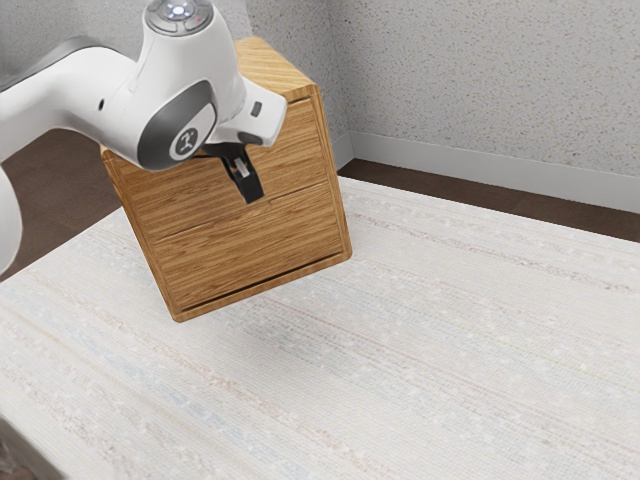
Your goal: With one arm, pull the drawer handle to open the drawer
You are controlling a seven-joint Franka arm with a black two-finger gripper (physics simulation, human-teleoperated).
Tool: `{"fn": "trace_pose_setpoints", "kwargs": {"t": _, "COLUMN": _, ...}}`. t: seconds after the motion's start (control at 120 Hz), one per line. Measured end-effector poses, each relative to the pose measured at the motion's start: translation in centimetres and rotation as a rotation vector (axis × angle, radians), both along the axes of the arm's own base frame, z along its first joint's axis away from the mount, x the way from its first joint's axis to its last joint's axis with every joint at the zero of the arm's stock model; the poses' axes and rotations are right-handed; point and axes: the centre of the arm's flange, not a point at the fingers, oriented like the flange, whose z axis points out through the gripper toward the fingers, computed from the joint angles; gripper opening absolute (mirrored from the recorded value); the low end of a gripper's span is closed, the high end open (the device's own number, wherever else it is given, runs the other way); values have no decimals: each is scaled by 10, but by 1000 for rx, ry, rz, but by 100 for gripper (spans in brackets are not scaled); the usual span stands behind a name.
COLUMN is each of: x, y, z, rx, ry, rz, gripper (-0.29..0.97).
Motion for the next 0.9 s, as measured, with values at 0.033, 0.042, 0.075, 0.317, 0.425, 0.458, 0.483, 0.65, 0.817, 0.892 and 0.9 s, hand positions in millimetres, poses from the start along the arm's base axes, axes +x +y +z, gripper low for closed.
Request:
{"fn": "trace_pose_setpoints", "kwargs": {"t": 0.033, "x": -1, "y": -2, "z": 1, "rx": -2, "ry": -1, "rz": -4, "gripper": 65}}
{"fn": "trace_pose_setpoints", "kwargs": {"t": 0.042, "x": -1, "y": -2, "z": 1, "rx": -3, "ry": -1, "rz": -6, "gripper": 65}}
{"fn": "trace_pose_setpoints", "kwargs": {"t": 0.075, "x": -2, "y": -5, "z": 1, "rx": -5, "ry": -1, "rz": -12, "gripper": 64}}
{"fn": "trace_pose_setpoints", "kwargs": {"t": 0.317, "x": -14, "y": -22, "z": 2, "rx": -28, "ry": 4, "rz": -48, "gripper": 68}}
{"fn": "trace_pose_setpoints", "kwargs": {"t": 0.425, "x": -20, "y": -28, "z": 4, "rx": -36, "ry": 4, "rz": -62, "gripper": 68}}
{"fn": "trace_pose_setpoints", "kwargs": {"t": 0.458, "x": -22, "y": -31, "z": 4, "rx": -39, "ry": 5, "rz": -66, "gripper": 68}}
{"fn": "trace_pose_setpoints", "kwargs": {"t": 0.483, "x": -24, "y": -32, "z": 5, "rx": -41, "ry": 4, "rz": -69, "gripper": 67}}
{"fn": "trace_pose_setpoints", "kwargs": {"t": 0.65, "x": -30, "y": -41, "z": 5, "rx": -52, "ry": 8, "rz": -85, "gripper": 68}}
{"fn": "trace_pose_setpoints", "kwargs": {"t": 0.817, "x": -39, "y": -46, "z": 5, "rx": -62, "ry": 13, "rz": -98, "gripper": 66}}
{"fn": "trace_pose_setpoints", "kwargs": {"t": 0.892, "x": -44, "y": -48, "z": 5, "rx": -65, "ry": 16, "rz": -103, "gripper": 66}}
{"fn": "trace_pose_setpoints", "kwargs": {"t": 0.9, "x": -45, "y": -49, "z": 4, "rx": -65, "ry": 16, "rz": -104, "gripper": 66}}
